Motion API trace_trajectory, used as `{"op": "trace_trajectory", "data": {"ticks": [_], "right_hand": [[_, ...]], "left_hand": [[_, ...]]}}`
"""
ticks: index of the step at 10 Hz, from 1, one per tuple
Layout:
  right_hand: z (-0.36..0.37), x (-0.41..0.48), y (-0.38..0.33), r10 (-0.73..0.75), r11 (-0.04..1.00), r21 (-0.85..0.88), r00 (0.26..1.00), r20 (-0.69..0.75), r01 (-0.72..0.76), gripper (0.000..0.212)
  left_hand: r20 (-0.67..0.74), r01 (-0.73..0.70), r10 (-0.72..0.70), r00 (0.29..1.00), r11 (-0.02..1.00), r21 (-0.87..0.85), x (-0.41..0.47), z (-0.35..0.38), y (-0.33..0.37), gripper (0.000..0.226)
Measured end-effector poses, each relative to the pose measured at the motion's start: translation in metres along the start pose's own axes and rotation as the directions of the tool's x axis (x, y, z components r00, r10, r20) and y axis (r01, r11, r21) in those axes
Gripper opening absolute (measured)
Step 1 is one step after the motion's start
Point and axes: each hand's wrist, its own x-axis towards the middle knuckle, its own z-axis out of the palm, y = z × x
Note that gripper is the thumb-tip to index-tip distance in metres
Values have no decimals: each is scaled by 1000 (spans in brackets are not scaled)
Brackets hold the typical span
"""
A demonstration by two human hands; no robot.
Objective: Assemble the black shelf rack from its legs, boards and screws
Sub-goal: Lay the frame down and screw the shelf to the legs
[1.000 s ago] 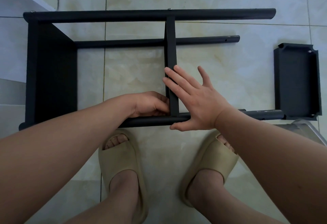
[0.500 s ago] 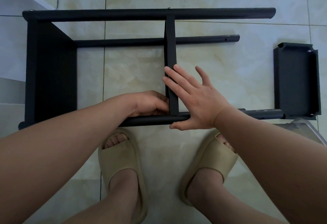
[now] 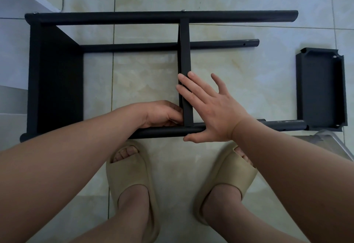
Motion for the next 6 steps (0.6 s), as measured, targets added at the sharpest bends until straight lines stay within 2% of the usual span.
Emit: {"op": "trace_trajectory", "data": {"ticks": [3,5,6], "right_hand": [[0,0,0,-1,1000,2,1000,-6,1,118],[0,0,0,-2,1000,4,1000,-11,2,117],[0,0,0,-1,1000,8,1000,-9,1,118]], "left_hand": [[39,-21,26,999,992,-128,1,0,0,17],[-19,-8,8,1000,1000,-1,-1,0,0,14],[-17,-11,11,1000,999,-34,0,-1,-1,12]]}}
